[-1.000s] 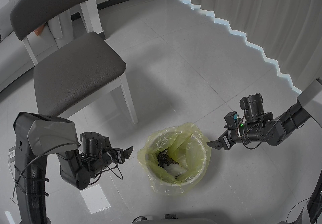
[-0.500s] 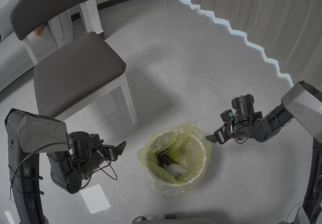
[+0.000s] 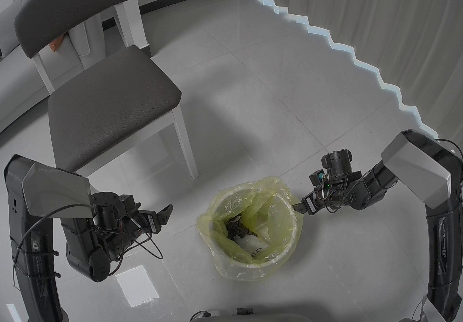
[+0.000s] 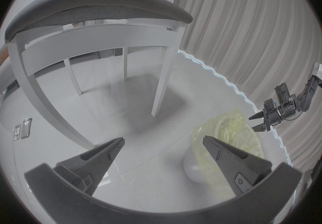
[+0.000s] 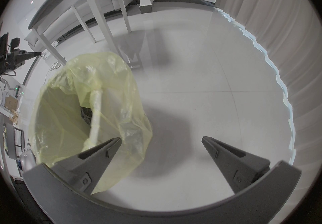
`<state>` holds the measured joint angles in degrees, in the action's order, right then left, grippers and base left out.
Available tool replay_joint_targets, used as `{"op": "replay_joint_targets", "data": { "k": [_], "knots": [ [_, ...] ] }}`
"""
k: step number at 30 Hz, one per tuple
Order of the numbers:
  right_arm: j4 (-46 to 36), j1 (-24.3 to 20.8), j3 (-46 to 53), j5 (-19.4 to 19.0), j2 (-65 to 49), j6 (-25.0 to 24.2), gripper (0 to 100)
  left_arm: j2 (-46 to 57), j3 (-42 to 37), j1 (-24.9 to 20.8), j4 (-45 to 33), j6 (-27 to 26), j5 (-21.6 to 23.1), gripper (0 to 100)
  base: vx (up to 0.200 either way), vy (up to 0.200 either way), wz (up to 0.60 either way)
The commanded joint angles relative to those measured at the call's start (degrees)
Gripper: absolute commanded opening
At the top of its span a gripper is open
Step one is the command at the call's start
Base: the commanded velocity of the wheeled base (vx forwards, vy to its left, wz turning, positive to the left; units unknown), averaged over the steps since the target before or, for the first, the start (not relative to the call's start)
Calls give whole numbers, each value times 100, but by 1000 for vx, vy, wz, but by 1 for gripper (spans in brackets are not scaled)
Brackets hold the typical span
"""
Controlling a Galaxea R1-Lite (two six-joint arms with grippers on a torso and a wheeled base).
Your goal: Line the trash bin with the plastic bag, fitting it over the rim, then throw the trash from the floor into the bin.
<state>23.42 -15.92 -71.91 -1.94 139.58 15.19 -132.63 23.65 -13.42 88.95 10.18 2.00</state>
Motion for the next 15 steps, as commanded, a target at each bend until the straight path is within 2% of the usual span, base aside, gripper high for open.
{"op": "replay_joint_targets", "data": {
  "k": [1,15],
  "knots": [
    [5,36,-121,0,315,19,100,18,-53,6,105,2,2,100,0,0,0],
    [-162,28,-508,0,676,63,100,36,26,-11,105,2,2,100,0,0,0]
  ]
}}
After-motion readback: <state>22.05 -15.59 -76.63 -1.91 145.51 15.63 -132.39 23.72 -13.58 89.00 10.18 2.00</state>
